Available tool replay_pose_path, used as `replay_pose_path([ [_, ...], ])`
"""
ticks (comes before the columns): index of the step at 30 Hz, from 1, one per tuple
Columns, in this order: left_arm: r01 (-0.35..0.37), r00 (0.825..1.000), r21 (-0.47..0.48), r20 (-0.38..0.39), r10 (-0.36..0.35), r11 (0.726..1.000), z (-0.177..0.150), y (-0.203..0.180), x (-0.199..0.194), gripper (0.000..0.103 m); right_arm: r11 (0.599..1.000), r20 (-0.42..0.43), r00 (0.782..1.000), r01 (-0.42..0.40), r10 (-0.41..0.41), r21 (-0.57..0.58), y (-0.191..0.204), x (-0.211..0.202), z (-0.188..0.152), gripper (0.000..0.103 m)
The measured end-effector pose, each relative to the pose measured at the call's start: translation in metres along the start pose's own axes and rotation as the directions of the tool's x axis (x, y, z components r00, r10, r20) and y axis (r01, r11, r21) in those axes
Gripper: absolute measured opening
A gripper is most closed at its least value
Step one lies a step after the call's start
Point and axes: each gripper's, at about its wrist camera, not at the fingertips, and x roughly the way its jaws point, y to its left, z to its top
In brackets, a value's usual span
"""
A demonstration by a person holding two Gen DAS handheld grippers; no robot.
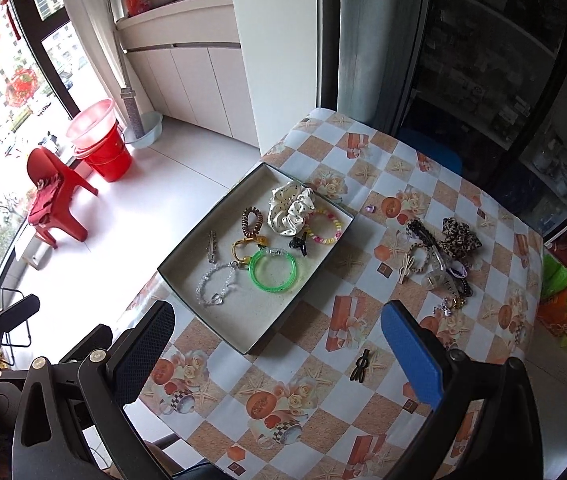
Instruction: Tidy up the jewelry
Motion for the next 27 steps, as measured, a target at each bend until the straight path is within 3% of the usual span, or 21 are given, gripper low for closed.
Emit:
replay_pose_path([
  [27, -0.029, 0.999, -0.009, 0.025, 0.029, 1.000, -0.008, -0.001, -0.013, 0.103, 0.999, -0.004, 1.000, 0.009, -0.009, -0.038, 0.012, -0.006, -0.001, 0.103],
])
